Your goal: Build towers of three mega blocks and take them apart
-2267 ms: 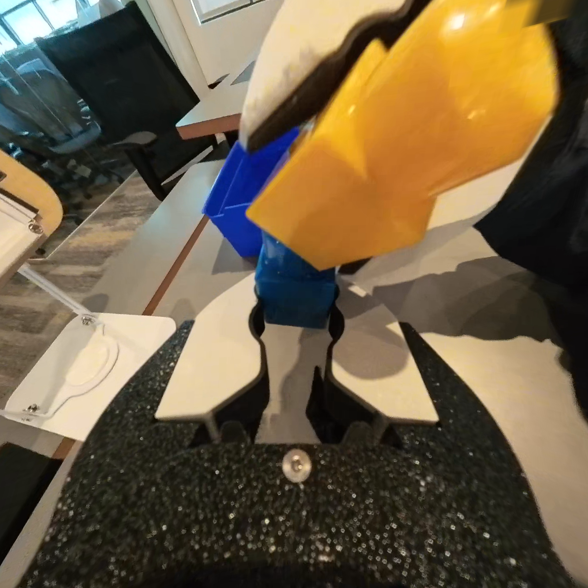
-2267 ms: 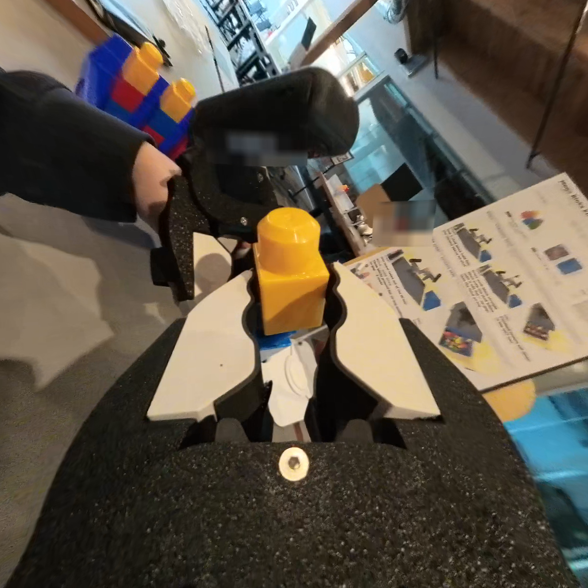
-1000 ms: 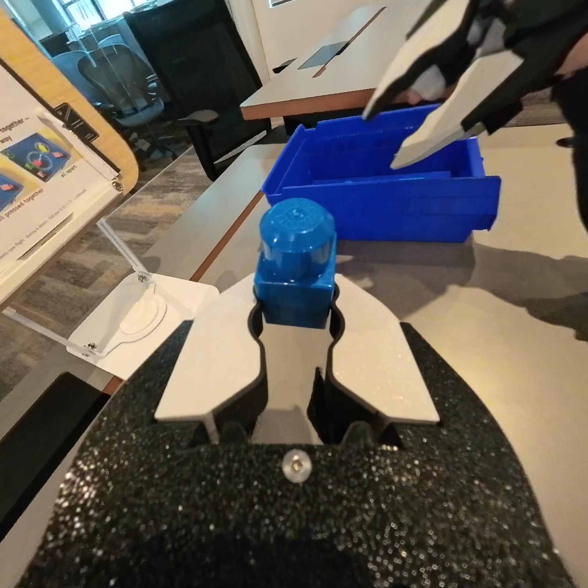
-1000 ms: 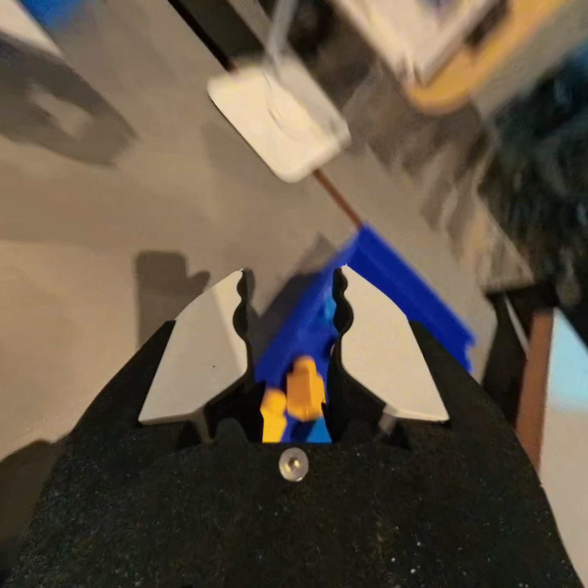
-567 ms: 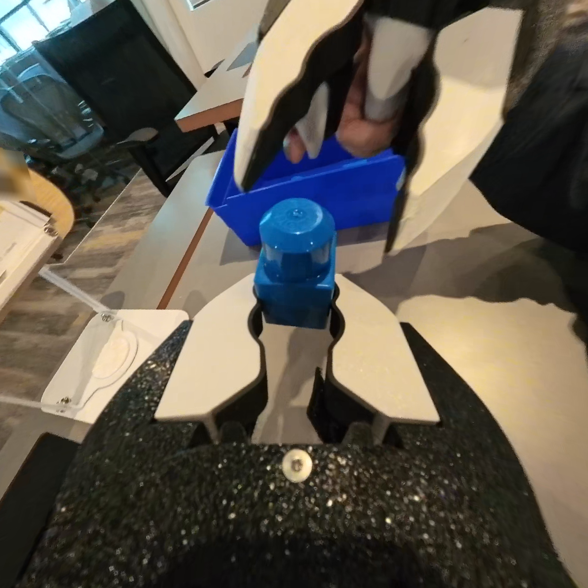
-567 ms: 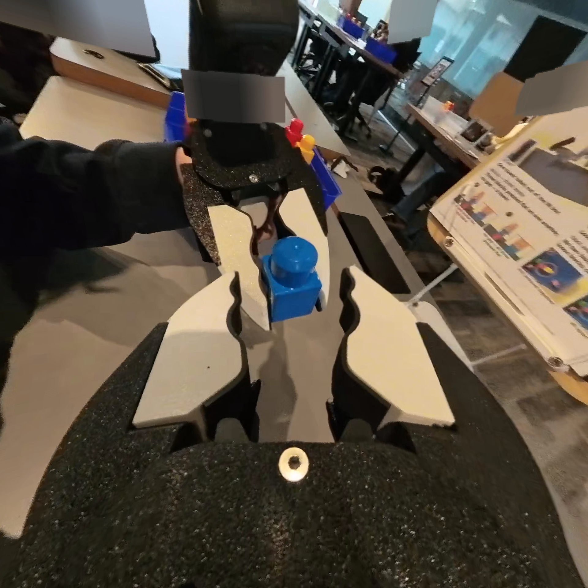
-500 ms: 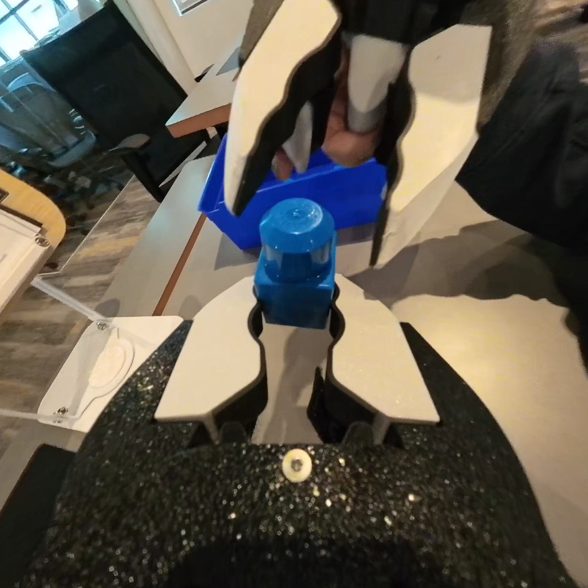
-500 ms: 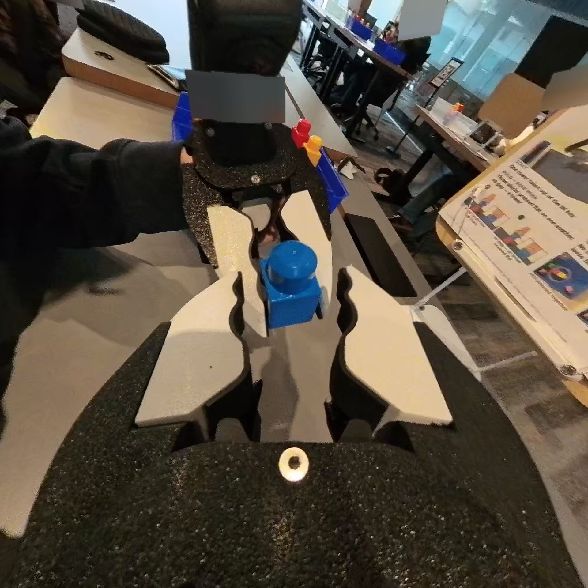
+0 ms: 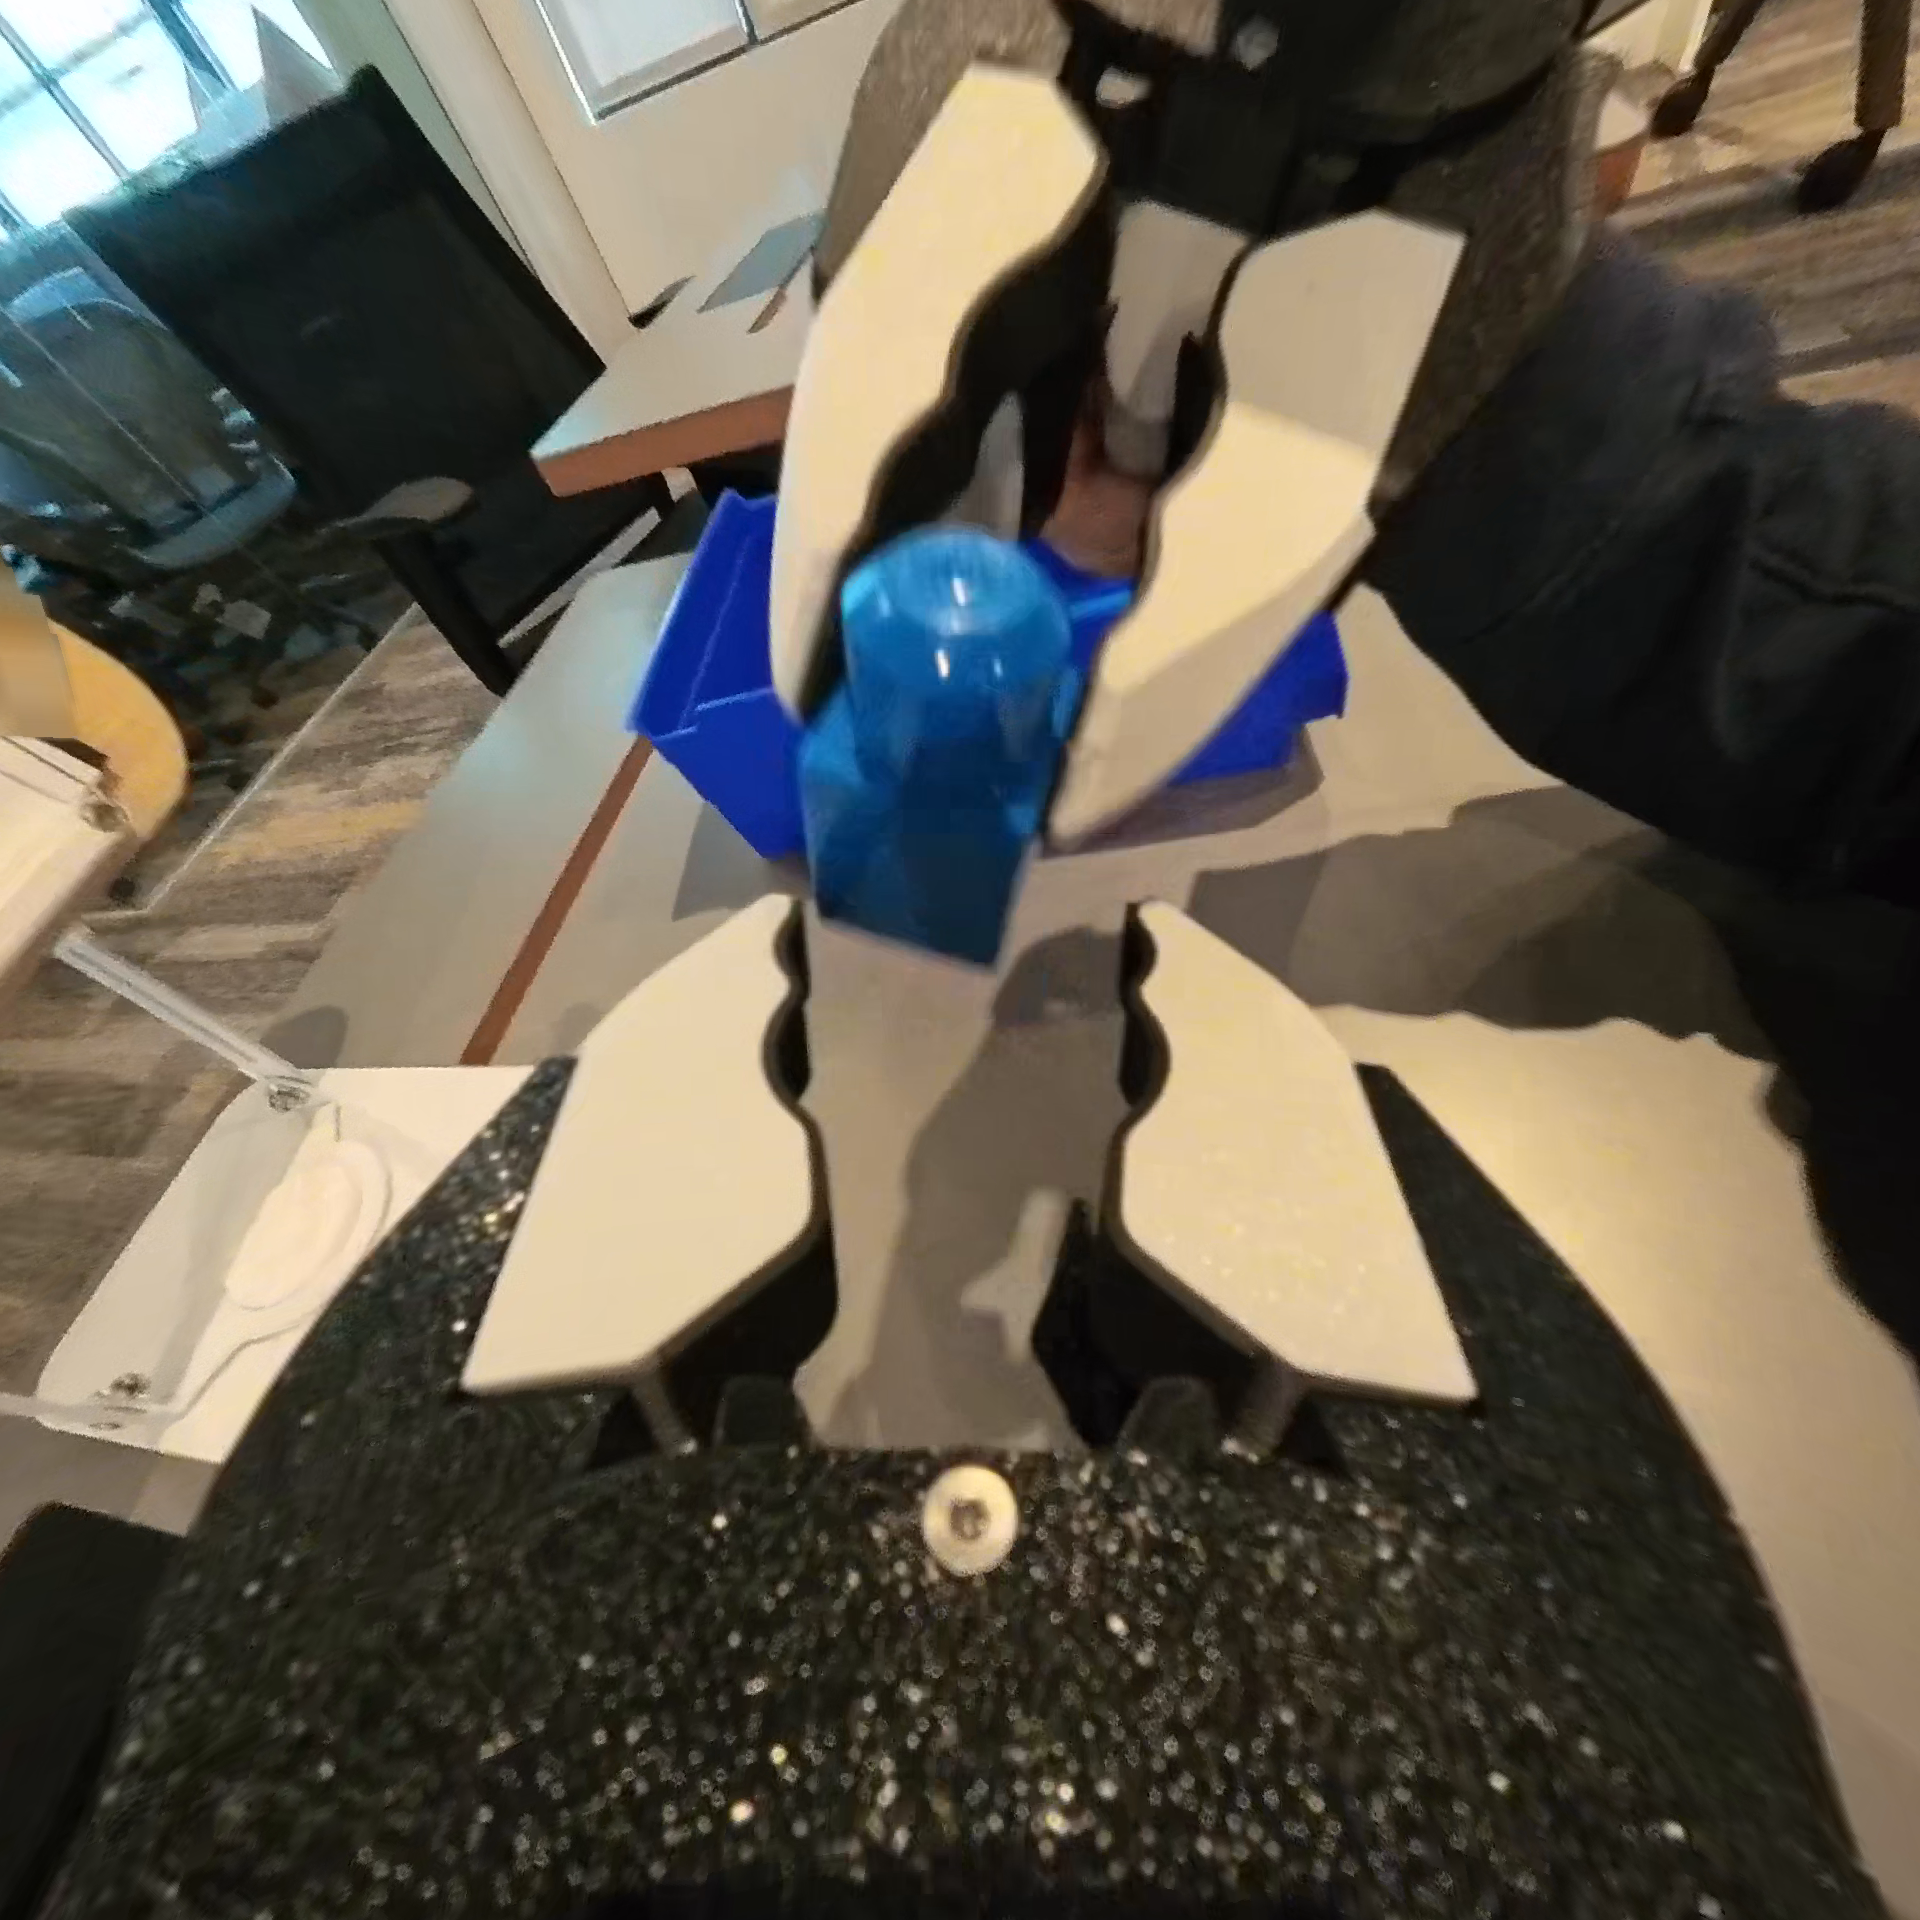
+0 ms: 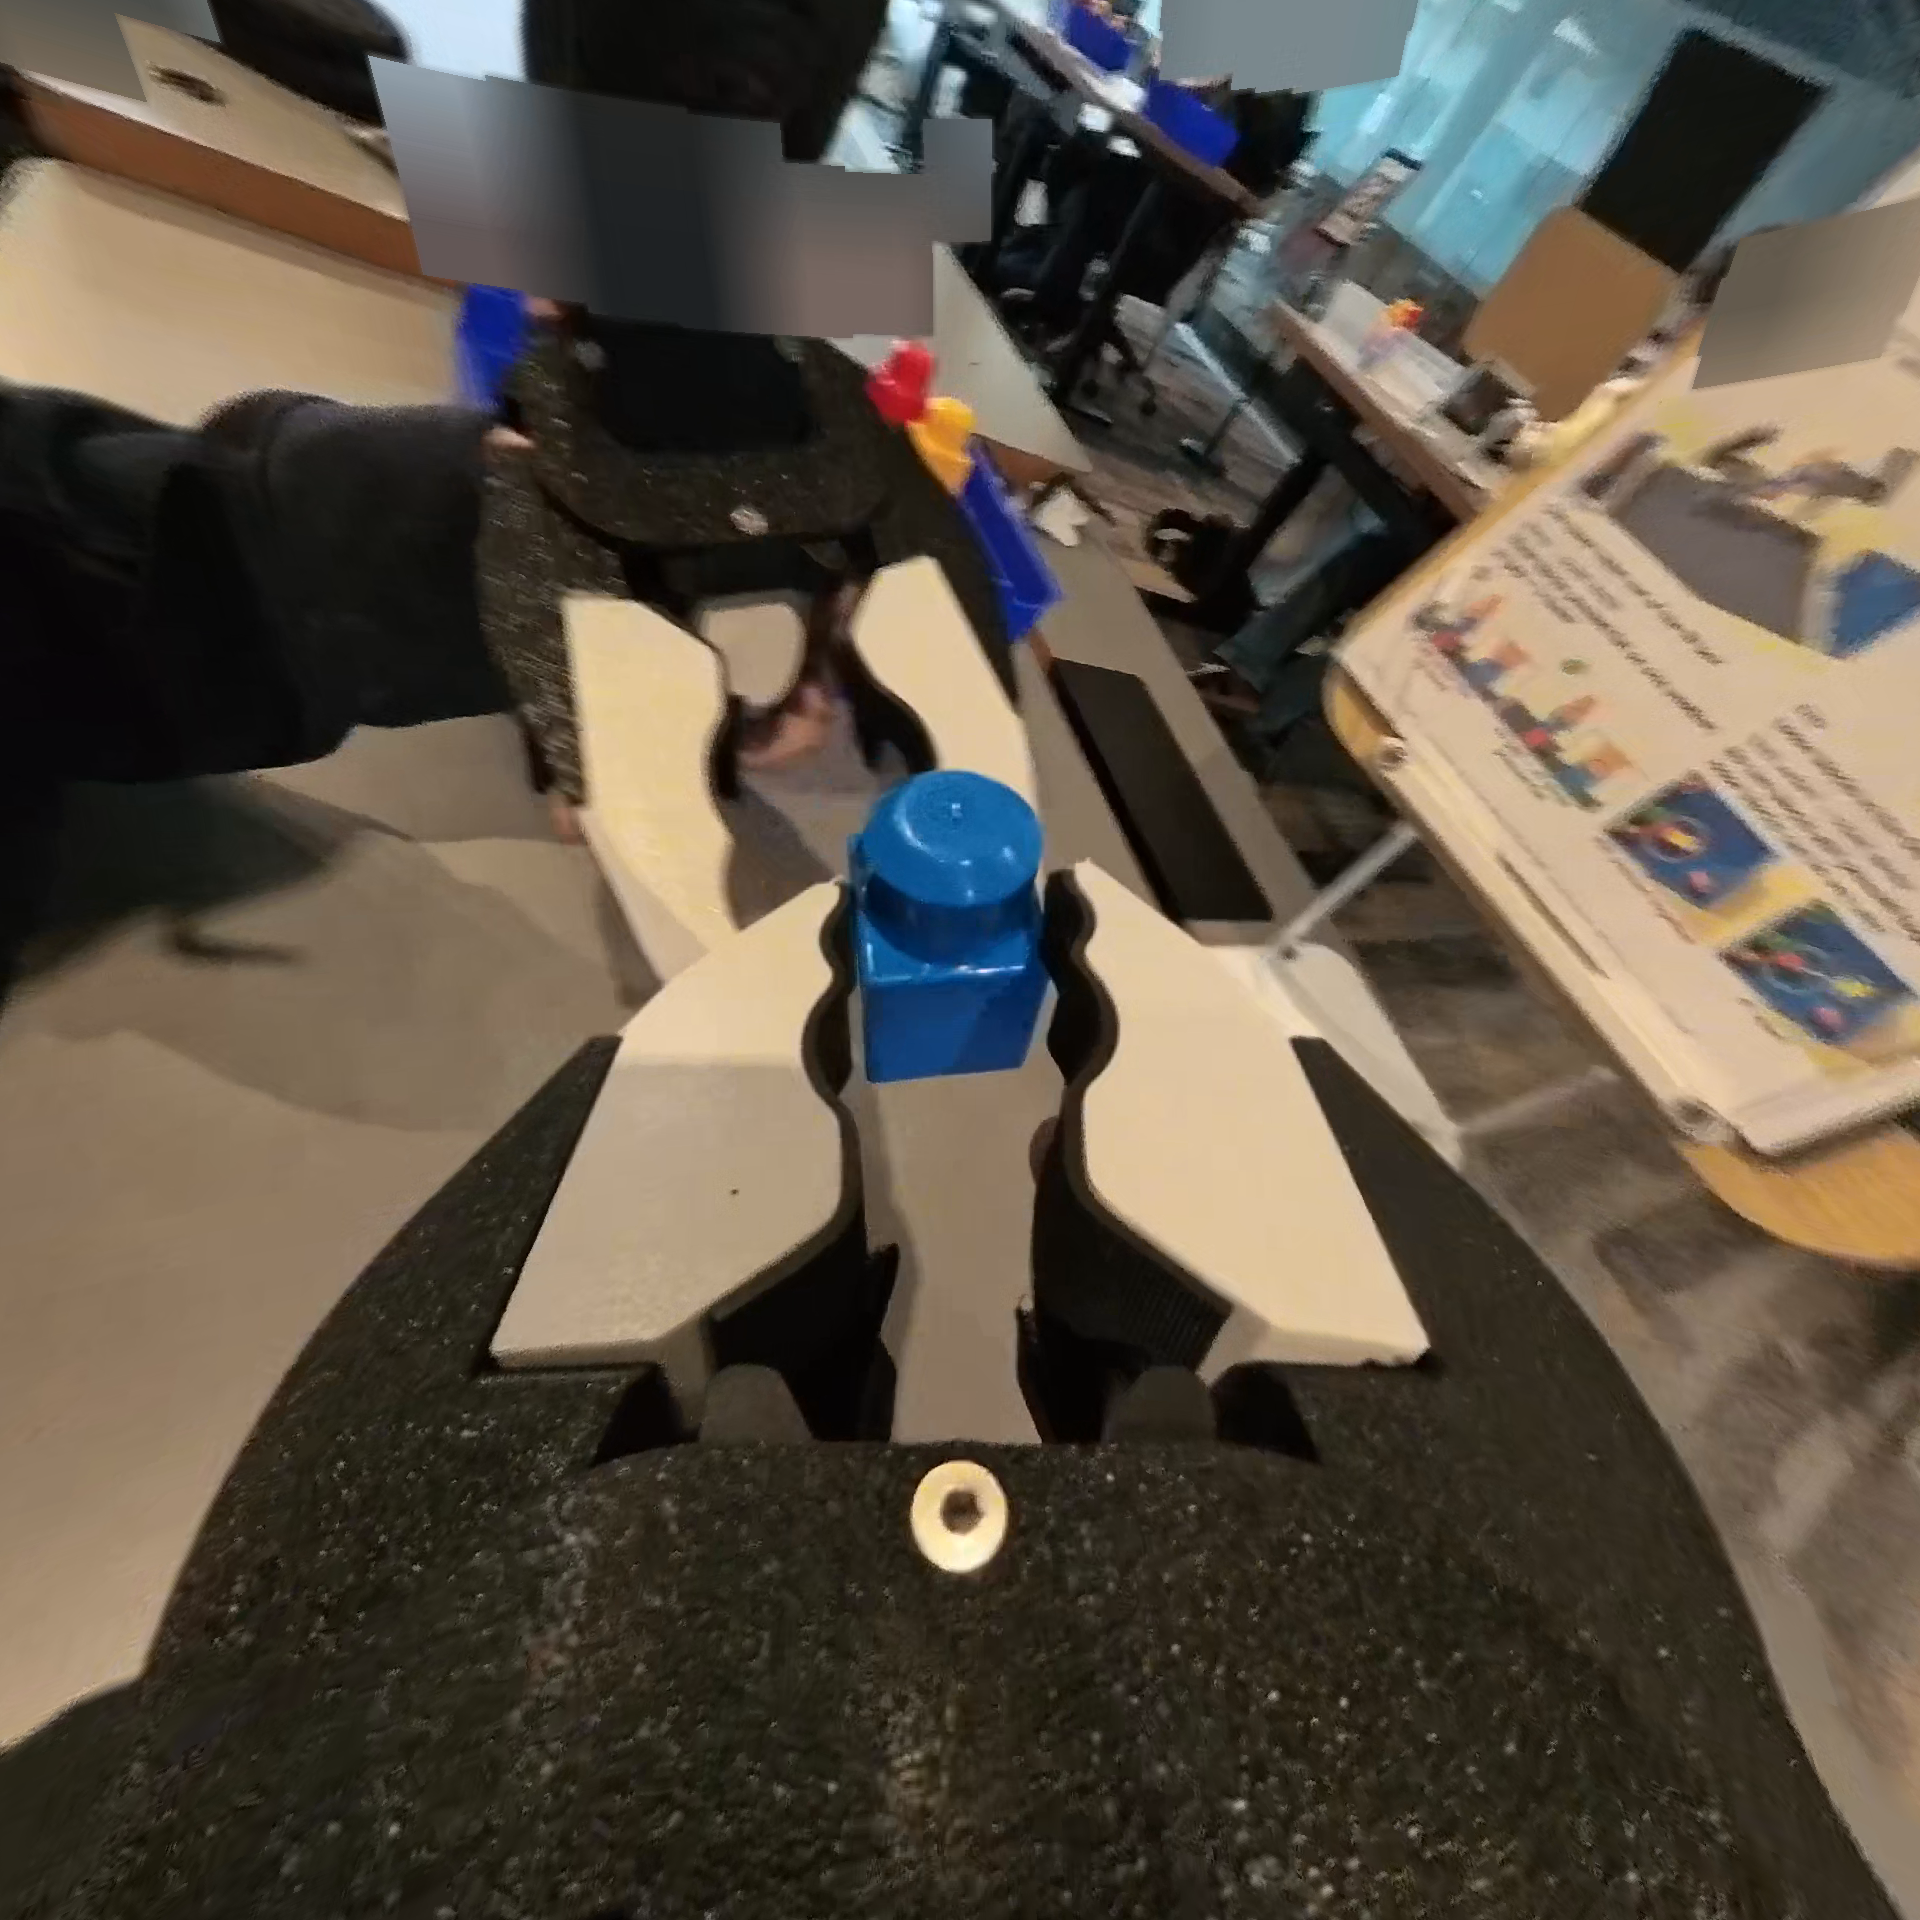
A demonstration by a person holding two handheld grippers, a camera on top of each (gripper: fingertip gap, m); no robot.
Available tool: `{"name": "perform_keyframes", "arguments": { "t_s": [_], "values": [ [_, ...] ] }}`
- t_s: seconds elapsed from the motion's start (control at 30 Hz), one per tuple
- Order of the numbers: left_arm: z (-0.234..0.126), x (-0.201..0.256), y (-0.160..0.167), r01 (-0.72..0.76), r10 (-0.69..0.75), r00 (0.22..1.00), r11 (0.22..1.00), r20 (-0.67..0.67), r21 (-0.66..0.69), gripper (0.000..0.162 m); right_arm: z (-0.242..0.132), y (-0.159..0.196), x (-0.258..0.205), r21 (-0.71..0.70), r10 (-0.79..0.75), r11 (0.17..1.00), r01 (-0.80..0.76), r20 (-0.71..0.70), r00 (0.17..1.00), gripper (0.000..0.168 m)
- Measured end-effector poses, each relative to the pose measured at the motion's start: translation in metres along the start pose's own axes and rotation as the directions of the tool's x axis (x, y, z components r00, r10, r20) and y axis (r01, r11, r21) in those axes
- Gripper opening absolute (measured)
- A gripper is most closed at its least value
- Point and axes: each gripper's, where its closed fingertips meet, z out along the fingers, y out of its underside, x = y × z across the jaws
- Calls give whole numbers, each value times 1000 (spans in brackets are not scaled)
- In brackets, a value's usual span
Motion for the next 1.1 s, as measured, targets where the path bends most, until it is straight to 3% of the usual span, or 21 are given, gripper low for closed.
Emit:
{"name": "perform_keyframes", "arguments": {
  "t_s": [0.03,0.17,0.3,0.5,0.6,0.67,0.77,0.83,0.9,1.0,1.1],
  "values": [
    [-1,-2,1,17,-17,1000,1000,3,-4,64,-9,3,12,-22,7,1000,-9,-76,997,34],
    [-9,-16,3,43,-44,997,999,61,14,65,-62,49,64,-267,-13,958,-107,-413,911,35],
    [-13,-28,10,73,-72,991,997,114,-2,63,-124,116,87,-499,-42,796,-343,-611,791,35],
    [-12,-37,21,87,-77,983,995,165,-55,60,-179,208,69,-662,0,420,-621,-684,730,35],
    [-13,-40,24,99,-87,980,993,178,-61,60,-183,232,61,-661,52,336,-671,-698,714,36],
    [-14,-43,25,110,-96,977,992,190,-61,60,-181,239,57,-651,94,321,-687,-700,708,44],
    [-20,-50,27,131,-114,968,989,225,-62,62,-182,241,57,-640,107,292,-711,-717,689,76],
    [-31,-61,30,151,-121,948,985,293,-81,63,-185,234,61,-628,82,304,-716,-732,676,80],
    [-54,-77,31,174,-125,903,981,412,-84,61,-183,219,70,-603,57,377,-703,-742,668,80],
    [-116,-109,31,234,-172,738,972,653,-8,50,-178,191,84,-577,-1,503,-644,-745,667,75],
    [-197,-131,36,276,-246,501,954,830,116,42,-166,168,92,-564,-35,602,-566,-726,686,70]
  ]
}}
